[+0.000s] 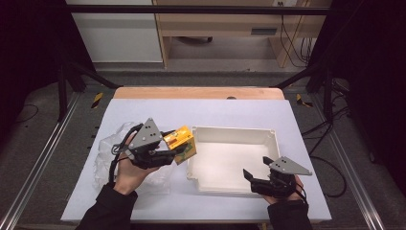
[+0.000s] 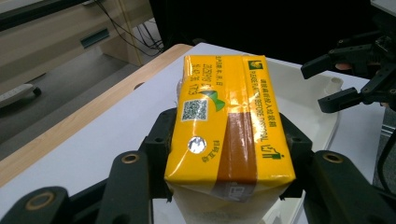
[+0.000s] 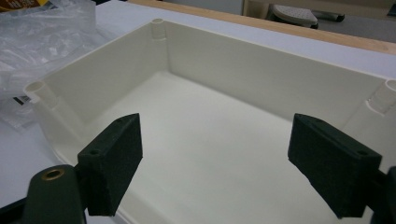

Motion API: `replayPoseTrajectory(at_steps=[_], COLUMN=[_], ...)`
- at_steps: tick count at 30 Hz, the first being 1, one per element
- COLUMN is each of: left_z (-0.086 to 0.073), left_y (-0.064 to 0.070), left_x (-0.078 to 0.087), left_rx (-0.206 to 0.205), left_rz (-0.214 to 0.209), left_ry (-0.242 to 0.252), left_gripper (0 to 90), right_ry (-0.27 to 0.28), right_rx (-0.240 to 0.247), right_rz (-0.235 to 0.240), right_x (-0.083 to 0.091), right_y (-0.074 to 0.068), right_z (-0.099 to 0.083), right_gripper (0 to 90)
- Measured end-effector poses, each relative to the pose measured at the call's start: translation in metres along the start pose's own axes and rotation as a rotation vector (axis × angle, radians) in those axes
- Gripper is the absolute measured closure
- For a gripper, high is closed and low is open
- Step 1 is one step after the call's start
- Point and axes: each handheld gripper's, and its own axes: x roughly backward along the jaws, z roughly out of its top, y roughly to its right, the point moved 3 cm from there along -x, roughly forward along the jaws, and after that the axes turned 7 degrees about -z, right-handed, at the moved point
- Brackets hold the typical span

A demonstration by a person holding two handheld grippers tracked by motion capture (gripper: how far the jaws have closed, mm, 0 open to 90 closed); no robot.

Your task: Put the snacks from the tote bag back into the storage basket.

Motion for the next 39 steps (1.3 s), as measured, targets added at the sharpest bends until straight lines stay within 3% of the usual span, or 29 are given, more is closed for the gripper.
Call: replayPoseTrajectory(at_steps=[16,34,39], left_z=[0.007,-0.004,-0.009], left_y=[0.007,0.009,0.011], left_x=[-0.036,-0.072,-0.081], left_rx=[-0.038,-0.085,-0.081], left_rz=[-0.096,-0.183,-0.215], left_ry=[-0.022,-0.087,-0.089], left_gripper=[50.6,50.6,50.5], right_ry=[0.003,0.008,0.009], right_rx=[0.005,-0.003,0.002], right_rz=[-0.005,-0.015,-0.012], right_x=[0.0,0.0,0.0], right_y=[0.002,0.005,0.005], right_z=[0.001,0.001,0.001], right_gripper=[17.3,17.6,17.7])
